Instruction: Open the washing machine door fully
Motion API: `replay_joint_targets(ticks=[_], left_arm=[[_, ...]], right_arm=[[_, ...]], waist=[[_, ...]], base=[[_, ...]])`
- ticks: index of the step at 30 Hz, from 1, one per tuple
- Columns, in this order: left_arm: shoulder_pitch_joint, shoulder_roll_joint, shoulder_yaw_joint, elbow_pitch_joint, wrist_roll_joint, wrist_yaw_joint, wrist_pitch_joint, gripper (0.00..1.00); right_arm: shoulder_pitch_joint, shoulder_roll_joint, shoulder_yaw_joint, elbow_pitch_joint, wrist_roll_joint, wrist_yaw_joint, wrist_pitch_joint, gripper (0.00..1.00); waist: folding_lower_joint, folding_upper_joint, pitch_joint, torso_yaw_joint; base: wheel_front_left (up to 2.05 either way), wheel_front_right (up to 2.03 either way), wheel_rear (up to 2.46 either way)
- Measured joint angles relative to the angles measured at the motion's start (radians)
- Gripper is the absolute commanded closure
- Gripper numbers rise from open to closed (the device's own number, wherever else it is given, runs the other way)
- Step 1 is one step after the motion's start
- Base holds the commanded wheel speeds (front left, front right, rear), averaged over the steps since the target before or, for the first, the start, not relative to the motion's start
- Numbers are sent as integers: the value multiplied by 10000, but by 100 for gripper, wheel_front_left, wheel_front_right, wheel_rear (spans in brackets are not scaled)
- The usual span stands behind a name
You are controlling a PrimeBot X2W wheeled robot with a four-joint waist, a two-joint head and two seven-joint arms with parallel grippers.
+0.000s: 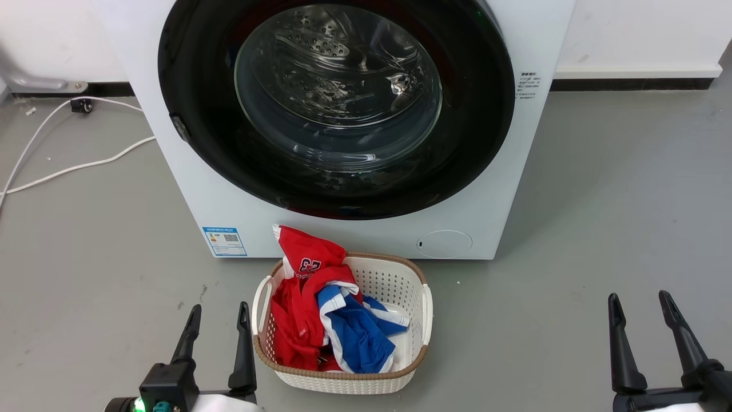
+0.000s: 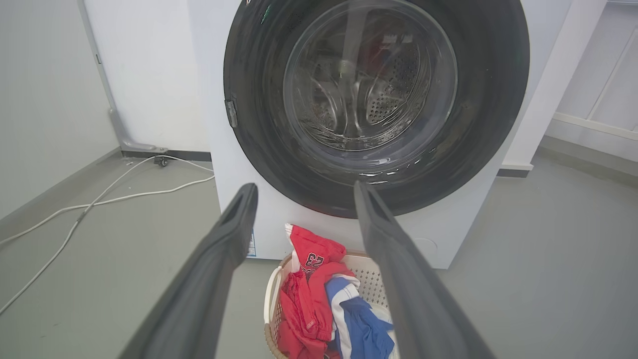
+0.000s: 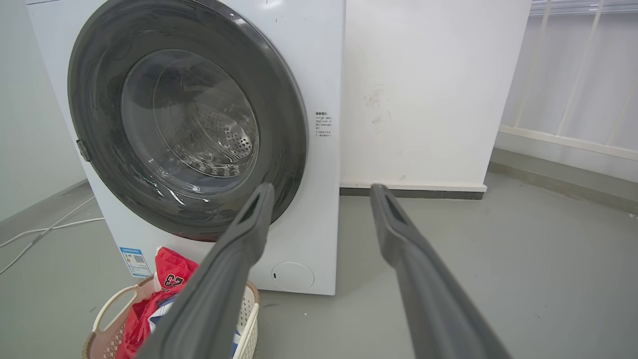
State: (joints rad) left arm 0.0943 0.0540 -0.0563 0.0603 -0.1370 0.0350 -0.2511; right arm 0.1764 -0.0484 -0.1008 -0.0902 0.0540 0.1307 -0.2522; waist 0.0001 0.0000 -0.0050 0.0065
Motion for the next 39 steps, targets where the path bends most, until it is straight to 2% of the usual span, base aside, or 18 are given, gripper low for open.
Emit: replay_joint_targets(ticks=[7,30,31,32,33,36,39], left_arm=[[43,-21,42,42,313,-84,-92,0],[49,-27,17,205,-69,23,-92,0],[49,-27,8,207,-67,33,-92,0],[49,-27,17,213,-67,35,-92,0],[49,-27,8,215,-67,42,-92,0],[51,-29,19,222,-67,48,-92,0],[55,-29,31,222,-67,79,-92,0]], right_arm=[[82,0,-35,-44,-94,0,-109,0],[82,-2,58,159,431,0,-109,0],[83,0,56,173,443,0,-111,15],[83,-2,71,169,468,0,-109,96],[82,-2,117,146,518,0,-111,100],[69,0,228,58,1066,2,-111,100],[19,-10,288,169,2924,0,-111,100]], waist=[[0,0,13,2],[0,0,41,8],[0,0,40,7],[0,0,38,5],[-1,0,35,4],[0,0,21,-2],[0,0,2,-18]], base=[[0,0,0],[0,0,0],[0,0,0],[0,0,0],[0,0,0],[0,0,0],[0,0,0]])
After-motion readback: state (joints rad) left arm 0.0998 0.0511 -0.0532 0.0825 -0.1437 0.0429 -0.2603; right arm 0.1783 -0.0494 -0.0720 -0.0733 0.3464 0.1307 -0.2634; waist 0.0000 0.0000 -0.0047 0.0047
